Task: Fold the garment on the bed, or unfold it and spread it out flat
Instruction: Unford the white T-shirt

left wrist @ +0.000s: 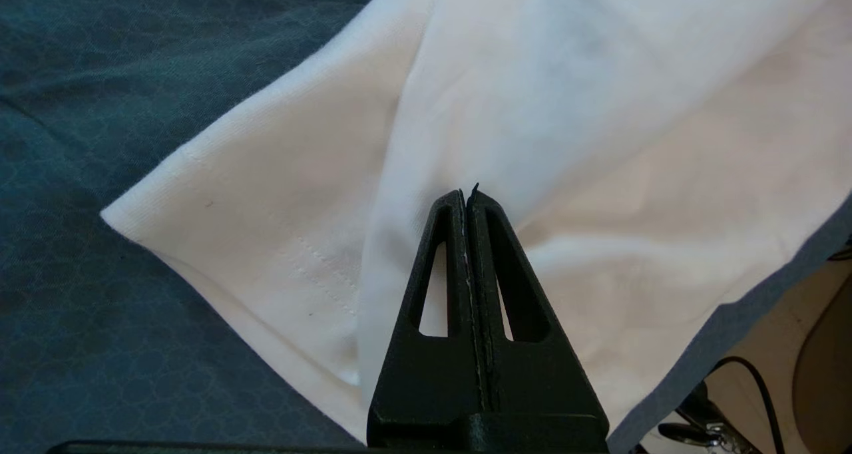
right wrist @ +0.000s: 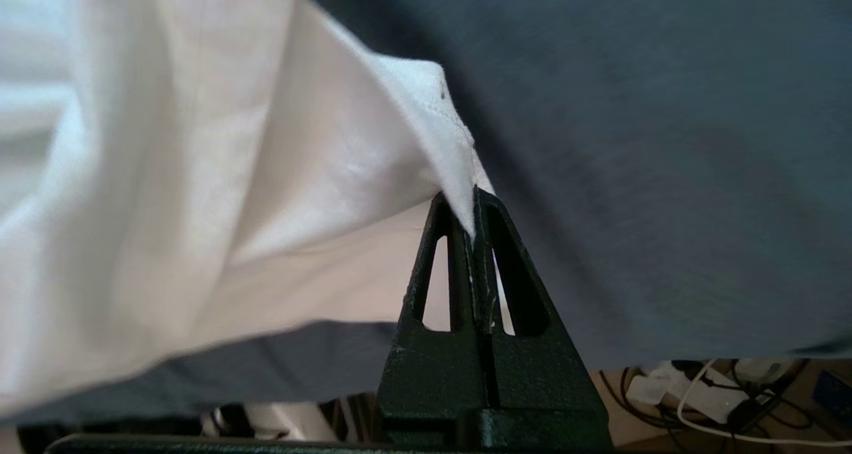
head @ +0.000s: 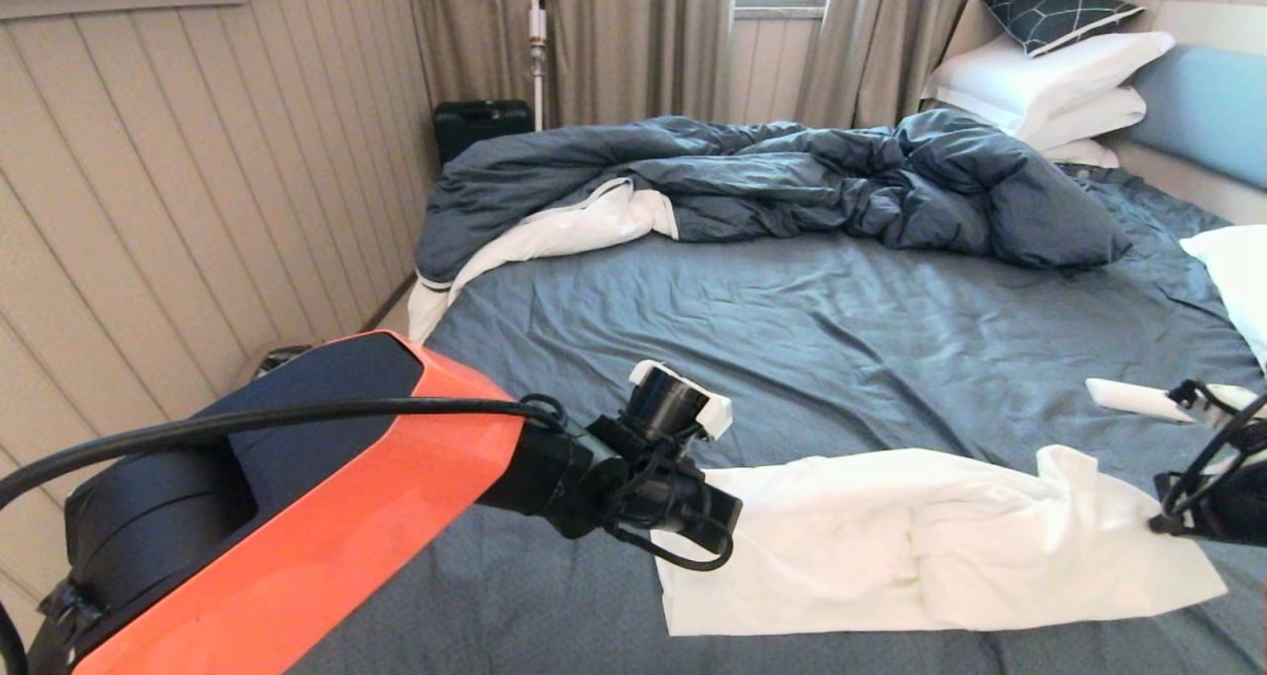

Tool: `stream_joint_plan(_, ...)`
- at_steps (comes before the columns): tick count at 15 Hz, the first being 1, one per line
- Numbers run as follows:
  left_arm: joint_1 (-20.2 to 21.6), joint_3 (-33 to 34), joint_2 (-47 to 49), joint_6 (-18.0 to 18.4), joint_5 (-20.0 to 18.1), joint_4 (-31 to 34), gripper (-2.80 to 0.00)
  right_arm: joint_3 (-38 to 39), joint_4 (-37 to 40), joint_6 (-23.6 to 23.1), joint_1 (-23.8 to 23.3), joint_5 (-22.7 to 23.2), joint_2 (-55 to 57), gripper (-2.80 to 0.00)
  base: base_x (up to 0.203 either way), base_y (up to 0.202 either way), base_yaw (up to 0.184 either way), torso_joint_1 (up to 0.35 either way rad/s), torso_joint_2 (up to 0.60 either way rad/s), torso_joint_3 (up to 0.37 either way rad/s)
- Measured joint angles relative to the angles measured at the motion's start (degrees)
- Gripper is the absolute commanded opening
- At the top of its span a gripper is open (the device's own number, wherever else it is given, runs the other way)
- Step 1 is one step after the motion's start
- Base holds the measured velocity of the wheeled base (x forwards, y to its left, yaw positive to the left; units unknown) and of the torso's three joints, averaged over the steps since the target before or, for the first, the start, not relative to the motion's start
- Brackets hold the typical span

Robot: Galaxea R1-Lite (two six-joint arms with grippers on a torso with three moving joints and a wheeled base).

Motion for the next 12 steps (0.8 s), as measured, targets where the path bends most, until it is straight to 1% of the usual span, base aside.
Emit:
stream_joint_plan(6, 0.17, 0.27, 0.05, -0.11, 0.02, -0.02, -2.8, -9.81, 0.01, -0.07, -6.97, 0.03, 2.97, -2.8, 0.0, 0.0, 0.0, 0.0, 0.0, 0.0)
stream_joint_plan(9, 0.35, -0.25, 0.1, -0.11, 0.01, -0.13, -2.8, -15.16, 0.04, -0.05, -8.97, 0.03, 5.23, -2.8, 0.0, 0.0, 0.0, 0.0, 0.0, 0.0)
stream_joint_plan(12, 0.9, -1.56, 0.21, -0.26, -0.05, -0.1, -2.8, -20.62, 1.39, 0.01, -9.89, -0.06, 8.18, -2.8, 0.0, 0.0, 0.0, 0.0, 0.0, 0.0)
